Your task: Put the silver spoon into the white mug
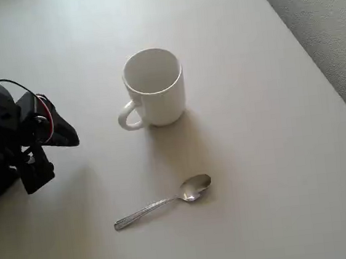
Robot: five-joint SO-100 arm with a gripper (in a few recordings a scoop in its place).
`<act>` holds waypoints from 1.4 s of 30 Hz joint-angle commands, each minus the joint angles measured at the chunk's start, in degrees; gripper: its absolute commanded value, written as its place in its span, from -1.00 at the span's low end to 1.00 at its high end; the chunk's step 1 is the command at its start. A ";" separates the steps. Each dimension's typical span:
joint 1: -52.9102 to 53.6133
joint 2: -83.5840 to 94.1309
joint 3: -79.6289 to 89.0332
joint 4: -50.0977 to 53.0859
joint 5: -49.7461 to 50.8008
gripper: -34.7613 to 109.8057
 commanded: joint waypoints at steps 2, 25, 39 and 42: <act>0.35 0.53 -0.35 -0.62 -0.26 -0.54; -0.26 0.53 -0.35 -0.62 -0.62 -0.54; 11.78 -1.93 -20.39 -13.45 -0.44 -0.25; 11.60 -18.98 -34.19 -14.59 5.10 -0.22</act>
